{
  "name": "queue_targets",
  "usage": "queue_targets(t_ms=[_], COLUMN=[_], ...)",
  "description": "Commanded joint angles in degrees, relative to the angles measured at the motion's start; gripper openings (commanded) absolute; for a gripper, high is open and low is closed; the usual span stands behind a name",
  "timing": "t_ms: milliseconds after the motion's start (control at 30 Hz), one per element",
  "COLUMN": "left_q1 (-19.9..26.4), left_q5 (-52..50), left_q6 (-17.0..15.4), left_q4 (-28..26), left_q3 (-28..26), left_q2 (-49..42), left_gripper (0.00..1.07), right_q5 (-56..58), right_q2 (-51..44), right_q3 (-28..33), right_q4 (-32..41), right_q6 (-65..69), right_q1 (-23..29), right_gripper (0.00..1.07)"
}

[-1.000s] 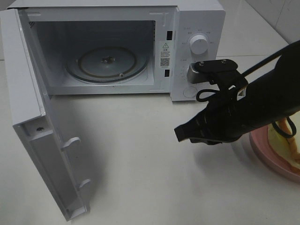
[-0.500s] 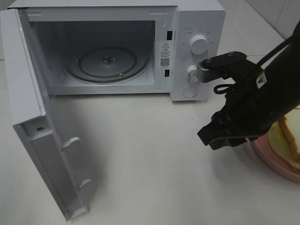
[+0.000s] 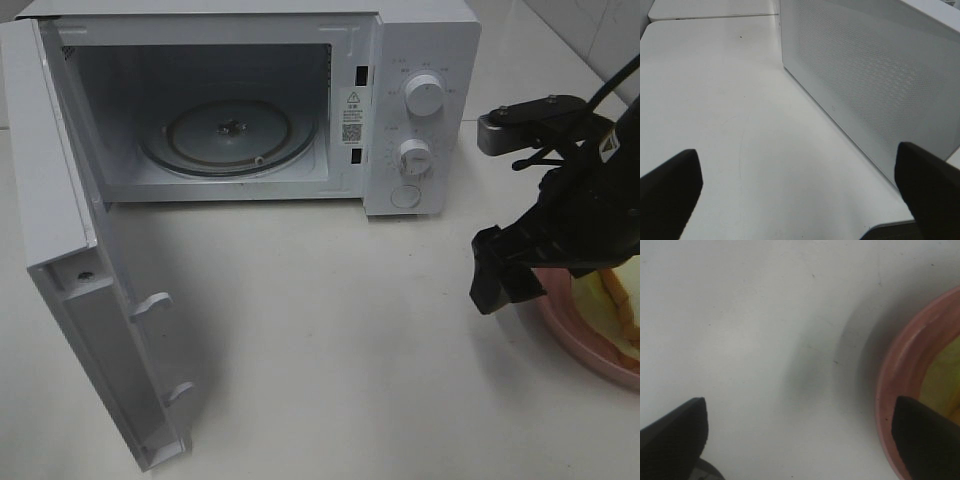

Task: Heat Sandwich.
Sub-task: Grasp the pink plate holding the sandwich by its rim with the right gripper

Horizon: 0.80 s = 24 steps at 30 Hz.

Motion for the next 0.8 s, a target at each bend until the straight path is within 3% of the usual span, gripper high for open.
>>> queue_targets(t_ms=[33, 300, 533, 800], left_q1=[-0.29, -0.29, -0.29, -0.29], left_q5=[-0.34, -0.34, -0.34, -0.34], left_q6=[-0.34, -0.34, -0.34, -0.34], left_q4=[0.17, 0.17, 0.17, 0.17], left_q3=[0.17, 0.17, 0.17, 0.17], left_q2=[-1.32, -1.32, -1.32, -1.32], left_gripper=[1.01, 1.01, 1.01, 1.01], right_q5=[0.80, 0.11, -3.32, -5.96], right_q2=[-0.11, 3.61, 8.77, 13.35], right_q3=[-0.34, -0.34, -0.34, -0.34], right_q4=[-2.06, -4.81, -10.14, -10.77], right_q6=[1.32, 5.44, 11.40, 13.01], right_q1=[-2.01, -4.87, -4.98, -4.98], right_gripper=[0.96, 0.94, 0.92, 0.91])
